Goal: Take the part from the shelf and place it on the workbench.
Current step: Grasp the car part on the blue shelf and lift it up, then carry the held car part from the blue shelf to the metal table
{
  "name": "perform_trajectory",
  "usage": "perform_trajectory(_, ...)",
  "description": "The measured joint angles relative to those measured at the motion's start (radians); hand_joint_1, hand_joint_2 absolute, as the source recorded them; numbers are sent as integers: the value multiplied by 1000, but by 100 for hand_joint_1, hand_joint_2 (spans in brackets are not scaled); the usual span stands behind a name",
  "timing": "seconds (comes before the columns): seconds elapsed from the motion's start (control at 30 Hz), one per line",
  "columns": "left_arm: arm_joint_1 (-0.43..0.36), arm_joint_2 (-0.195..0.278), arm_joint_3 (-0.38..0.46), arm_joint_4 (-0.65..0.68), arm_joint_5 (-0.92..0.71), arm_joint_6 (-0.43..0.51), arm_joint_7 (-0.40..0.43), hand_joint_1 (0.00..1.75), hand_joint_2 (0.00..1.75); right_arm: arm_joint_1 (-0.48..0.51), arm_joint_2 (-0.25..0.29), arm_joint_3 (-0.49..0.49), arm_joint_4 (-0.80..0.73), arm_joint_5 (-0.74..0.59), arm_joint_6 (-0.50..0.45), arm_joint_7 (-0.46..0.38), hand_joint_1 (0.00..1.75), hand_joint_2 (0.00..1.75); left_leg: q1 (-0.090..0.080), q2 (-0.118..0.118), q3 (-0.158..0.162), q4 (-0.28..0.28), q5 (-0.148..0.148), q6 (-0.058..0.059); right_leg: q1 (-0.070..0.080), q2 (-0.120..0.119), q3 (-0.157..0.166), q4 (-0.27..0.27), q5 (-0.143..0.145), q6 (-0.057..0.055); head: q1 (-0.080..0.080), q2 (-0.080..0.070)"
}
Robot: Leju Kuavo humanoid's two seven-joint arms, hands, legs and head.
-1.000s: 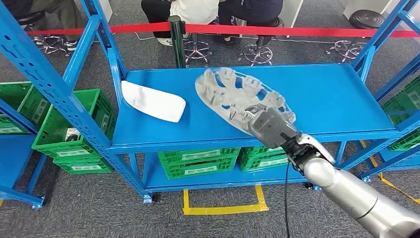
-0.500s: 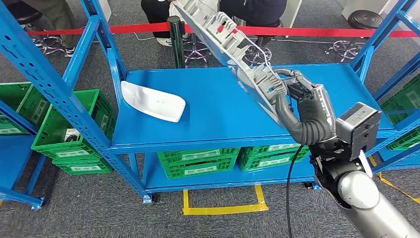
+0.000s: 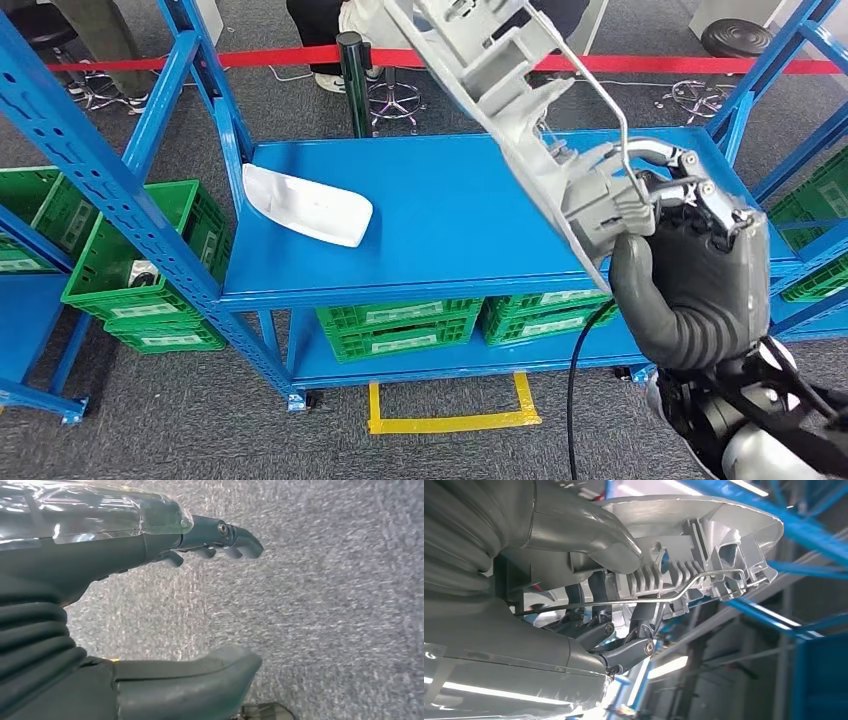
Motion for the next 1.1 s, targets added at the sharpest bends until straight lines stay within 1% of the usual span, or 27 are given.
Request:
perform_trajectory(0.13, 0, 0, -1, 0, -24, 85, -37, 0, 175, 43, 27, 28, -43, 36, 0, -32, 175, 175, 0, -1, 0, 0, 0, 0, 0, 0, 0, 0, 0, 0, 1, 0)
perform_trajectory(0.23, -1, 2, -4, 0, -23, 107, -32, 0, 175, 72, 44, 46, -60, 37, 2, -61, 175, 175, 0, -2, 0, 0, 0, 0, 0, 0, 0, 0, 0, 0, 1, 0)
perform_trajectory(0.3, -1, 8, -5, 0, -12, 90, -13, 0, 175, 103, 67, 63, -71, 24, 8, -102, 175, 175, 0, -3, 0, 0, 0, 0, 0, 0, 0, -1, 0, 0, 3, 0)
perform_trajectory(0.37, -1, 17, -5, 0, 2, 43, -9, 0, 175, 124, 91, 80, -78, -3, 21, -152, 175, 175, 0, -3, 0, 0, 0, 0, 0, 0, 0, 0, 0, 0, 2, 0)
perform_trajectory(0.47, -4, 33, -4, 0, 20, -26, -33, 0, 175, 148, 113, 93, -74, -43, 37, -224, 175, 175, 0, -2, 0, 0, 0, 0, 0, 0, 0, 0, -1, -1, 1, 0)
perform_trajectory(0.57, -6, 51, -3, 0, 32, -41, -65, 0, 175, 166, 136, 105, -66, -51, 37, -265, 175, 175, 0, -2, 0, 0, 0, 0, 0, 0, 0, 0, -1, -1, 0, 0)
perform_trajectory(0.7, -8, 78, 3, 0, 55, -40, -110, 0, 175, 179, 163, 118, -56, 0, -4, -285, 175, 175, 0, -1, 0, 0, 0, 0, 0, 0, 0, 0, -1, -1, 0, 0)
perform_trajectory(0.83, -10, 97, 17, 0, 66, -38, -129, 0, 175, 191, 188, 133, -53, 45, -42, -287, 175, 175, 0, 0, 0, 0, 0, 0, 0, 0, 0, 0, -1, -1, 0, 0)
perform_trajectory(0.97, -11, 107, 26, 0, 73, -43, -127, 0, 175, 202, 204, 143, -47, 78, -77, -286, 175, 175, 0, 0, 0, 0, 0, 0, 0, 1, 0, 0, -1, -1, 0, 0)
perform_trajectory(1.1, -11, 109, 40, 0, 70, -52, -91, 0, 175, 217, 220, 157, -33, 127, -129, -286, 175, 175, 0, 0, 0, 0, 0, 0, 0, 1, 0, 0, -1, -1, 0, 0)
